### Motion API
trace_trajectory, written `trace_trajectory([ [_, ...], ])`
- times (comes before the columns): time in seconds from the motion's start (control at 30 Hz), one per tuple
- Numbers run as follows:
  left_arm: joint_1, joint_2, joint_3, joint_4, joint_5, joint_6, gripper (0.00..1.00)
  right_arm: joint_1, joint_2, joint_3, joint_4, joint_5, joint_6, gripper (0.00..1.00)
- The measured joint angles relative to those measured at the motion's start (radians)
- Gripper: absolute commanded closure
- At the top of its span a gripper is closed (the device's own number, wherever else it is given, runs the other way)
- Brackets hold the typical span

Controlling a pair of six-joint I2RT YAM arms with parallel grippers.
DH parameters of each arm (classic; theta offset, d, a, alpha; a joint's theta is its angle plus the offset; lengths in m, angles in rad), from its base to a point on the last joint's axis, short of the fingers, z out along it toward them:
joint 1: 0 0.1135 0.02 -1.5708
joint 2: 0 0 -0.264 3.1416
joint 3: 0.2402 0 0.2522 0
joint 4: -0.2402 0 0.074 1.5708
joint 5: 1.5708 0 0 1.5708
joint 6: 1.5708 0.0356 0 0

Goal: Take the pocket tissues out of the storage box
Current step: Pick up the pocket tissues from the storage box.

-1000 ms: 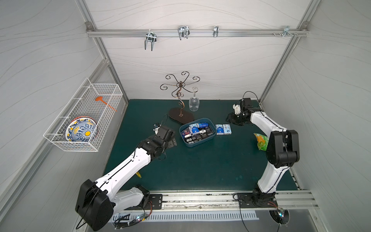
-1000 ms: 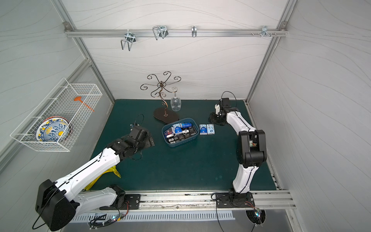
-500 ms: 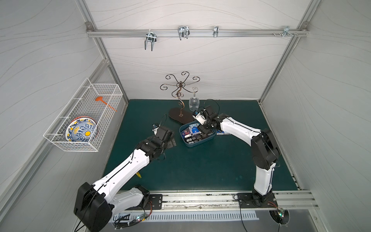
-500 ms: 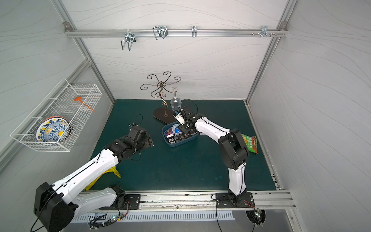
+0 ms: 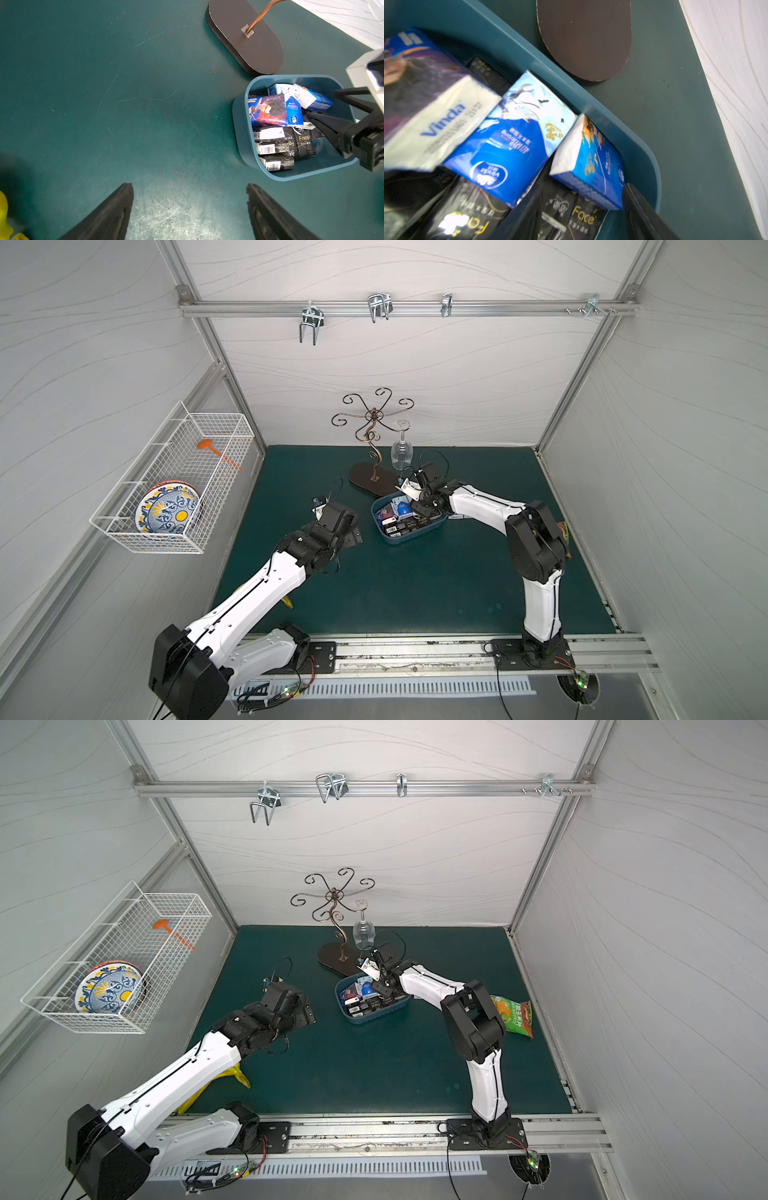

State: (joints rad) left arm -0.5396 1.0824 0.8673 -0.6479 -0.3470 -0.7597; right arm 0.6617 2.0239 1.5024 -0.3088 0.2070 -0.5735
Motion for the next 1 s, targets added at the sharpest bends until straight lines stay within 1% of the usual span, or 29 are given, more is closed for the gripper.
trace_trajectory([
  [0.13,0.000,0.000,0.000,0.000,-0.002,0.000,0.10,0.000,0.033,0.005,0.014,-0.002,-0.029,0.35],
  [0.2,0.000,0.000,0.000,0.000,-0.003,0.000,0.10,0.000,0.047,0.012,0.025,-0.001,-0.042,0.38],
  [0.3,0.000,0.000,0.000,0.000,-0.005,0.001,0.10,0.000,0.056,0.015,0.047,-0.002,-0.063,0.55],
  [0.37,0.000,0.000,0.000,0.000,-0.006,0.001,0.10,0.000,0.061,0.017,0.050,-0.002,-0.069,0.63],
  [0.63,0.000,0.000,0.000,0.000,-0.009,0.001,0.10,0.000,0.053,0.007,0.068,-0.002,-0.087,0.74],
  [0.73,0.000,0.000,0.000,0.000,-0.009,0.001,0.10,0.000,0.018,-0.016,0.067,-0.005,-0.081,0.77],
  [0.87,0.000,0.000,0.000,-0.001,-0.010,0.001,0.10,0.000,-0.077,-0.049,0.048,-0.022,-0.050,0.81],
  [1.0,0.000,0.000,0.000,-0.001,-0.013,0.001,0.10,-0.011,-0.195,-0.072,0.028,-0.065,0.016,0.82],
])
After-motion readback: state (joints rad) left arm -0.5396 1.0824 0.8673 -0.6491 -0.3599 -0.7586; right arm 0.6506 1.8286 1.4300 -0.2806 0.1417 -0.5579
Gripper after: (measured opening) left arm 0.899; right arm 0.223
